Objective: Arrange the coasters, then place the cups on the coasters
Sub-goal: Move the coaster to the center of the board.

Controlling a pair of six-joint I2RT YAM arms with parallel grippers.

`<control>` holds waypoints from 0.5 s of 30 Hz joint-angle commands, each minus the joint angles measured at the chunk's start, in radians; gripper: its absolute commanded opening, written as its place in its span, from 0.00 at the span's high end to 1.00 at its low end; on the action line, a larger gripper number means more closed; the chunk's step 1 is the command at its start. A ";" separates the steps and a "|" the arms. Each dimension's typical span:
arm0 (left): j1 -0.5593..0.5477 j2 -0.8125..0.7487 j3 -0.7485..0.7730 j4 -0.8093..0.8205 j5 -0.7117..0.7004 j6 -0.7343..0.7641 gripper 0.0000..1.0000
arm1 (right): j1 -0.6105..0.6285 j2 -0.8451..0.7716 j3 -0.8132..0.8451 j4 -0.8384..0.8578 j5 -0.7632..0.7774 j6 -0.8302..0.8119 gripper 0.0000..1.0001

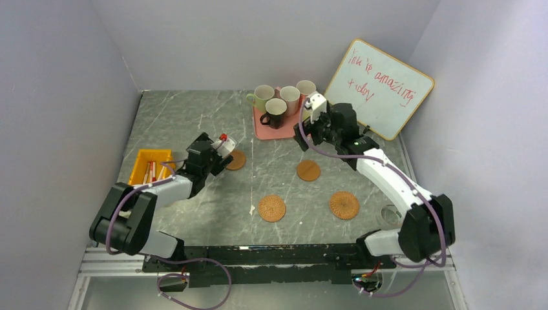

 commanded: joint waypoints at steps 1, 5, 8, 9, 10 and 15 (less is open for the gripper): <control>0.002 -0.071 -0.033 0.099 0.032 -0.022 0.04 | 0.003 0.090 0.061 -0.071 -0.119 -0.033 0.01; 0.002 -0.109 -0.053 0.105 0.080 -0.022 0.04 | 0.014 0.176 0.089 -0.110 -0.065 -0.055 0.00; 0.002 -0.134 -0.061 0.097 0.117 -0.024 0.04 | 0.043 0.232 0.137 -0.175 0.032 -0.126 0.00; 0.001 -0.142 -0.062 0.094 0.124 -0.025 0.04 | 0.057 0.248 0.160 -0.215 0.065 -0.158 0.00; 0.001 -0.149 -0.066 0.095 0.129 -0.028 0.04 | 0.071 0.266 0.183 -0.257 0.093 -0.194 0.00; 0.001 -0.164 -0.086 0.115 0.151 -0.020 0.04 | 0.149 0.326 0.228 -0.444 0.262 -0.309 0.00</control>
